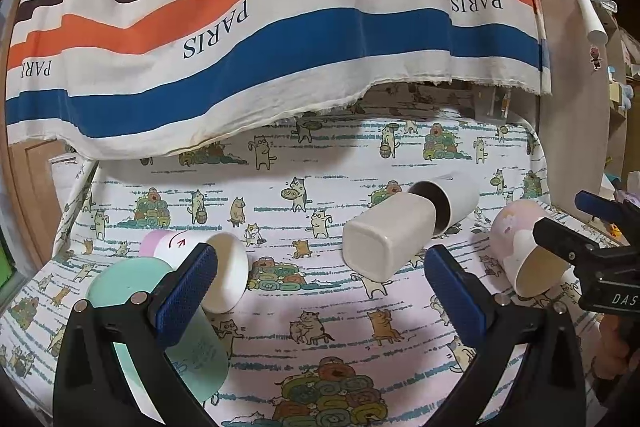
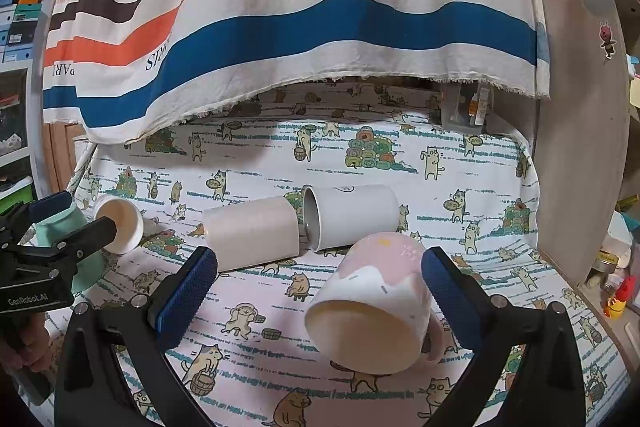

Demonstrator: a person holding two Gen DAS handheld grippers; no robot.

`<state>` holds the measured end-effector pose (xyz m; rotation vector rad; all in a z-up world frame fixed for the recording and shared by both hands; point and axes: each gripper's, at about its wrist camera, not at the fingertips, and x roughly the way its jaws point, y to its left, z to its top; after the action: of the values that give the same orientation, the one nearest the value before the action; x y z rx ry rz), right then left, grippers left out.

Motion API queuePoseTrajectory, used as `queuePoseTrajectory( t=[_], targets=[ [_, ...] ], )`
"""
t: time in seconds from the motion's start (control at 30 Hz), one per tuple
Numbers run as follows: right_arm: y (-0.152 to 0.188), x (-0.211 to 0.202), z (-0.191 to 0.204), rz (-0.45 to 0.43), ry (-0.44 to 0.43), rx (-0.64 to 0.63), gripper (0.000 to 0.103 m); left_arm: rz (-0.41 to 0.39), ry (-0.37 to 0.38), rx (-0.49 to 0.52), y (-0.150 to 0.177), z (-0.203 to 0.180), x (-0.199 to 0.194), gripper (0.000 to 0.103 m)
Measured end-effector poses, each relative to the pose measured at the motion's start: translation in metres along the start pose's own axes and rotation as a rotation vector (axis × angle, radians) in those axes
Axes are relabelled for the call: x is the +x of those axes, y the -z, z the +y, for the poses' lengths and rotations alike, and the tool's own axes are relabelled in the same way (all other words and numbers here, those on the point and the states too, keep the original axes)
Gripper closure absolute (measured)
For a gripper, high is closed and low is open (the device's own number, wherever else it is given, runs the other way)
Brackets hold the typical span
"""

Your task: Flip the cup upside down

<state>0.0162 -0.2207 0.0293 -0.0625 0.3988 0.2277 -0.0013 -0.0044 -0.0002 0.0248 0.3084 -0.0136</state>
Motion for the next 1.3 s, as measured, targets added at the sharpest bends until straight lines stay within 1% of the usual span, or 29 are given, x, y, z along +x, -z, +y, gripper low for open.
queuePoseTrajectory(
  t=[0.5, 0.7, 0.83, 0.97, 1.1, 1.3],
  targets=[
    [0.000, 0.001, 0.000, 0.002, -0.005, -0.001, 0.000, 0.012, 0.003, 0.005, -0.001, -0.001, 0.002, 0.000],
    [-0.001, 0.008, 0.003, 0.041, -0.022, -0.011, 0.000, -0.002, 0.005, 0.025, 0.000, -0.007, 0.000, 0.000],
    [0.001, 0.008, 0.004, 0.038, -0.025, -0.013, 0.000, -0.006, 0.002, 0.037, -0.001, -0.009, -0.001, 0.000],
    [0.001, 0.006, 0.007, 0.026, -0.030, -0.029, 0.000, -0.005, 0.004, 0.018, 0.000, -0.004, -0.001, 0.000],
    [0.000, 0.007, 0.008, 0.031, -0.034, -0.034, 0.000, 0.006, 0.010, 0.010, 0.000, -0.003, 0.001, 0.000],
    [0.000, 0.012, 0.008, 0.057, -0.038, -0.018, 0.000, 0.000, 0.017, 0.033, 0.000, -0.007, 0.000, 0.000]
  ],
)
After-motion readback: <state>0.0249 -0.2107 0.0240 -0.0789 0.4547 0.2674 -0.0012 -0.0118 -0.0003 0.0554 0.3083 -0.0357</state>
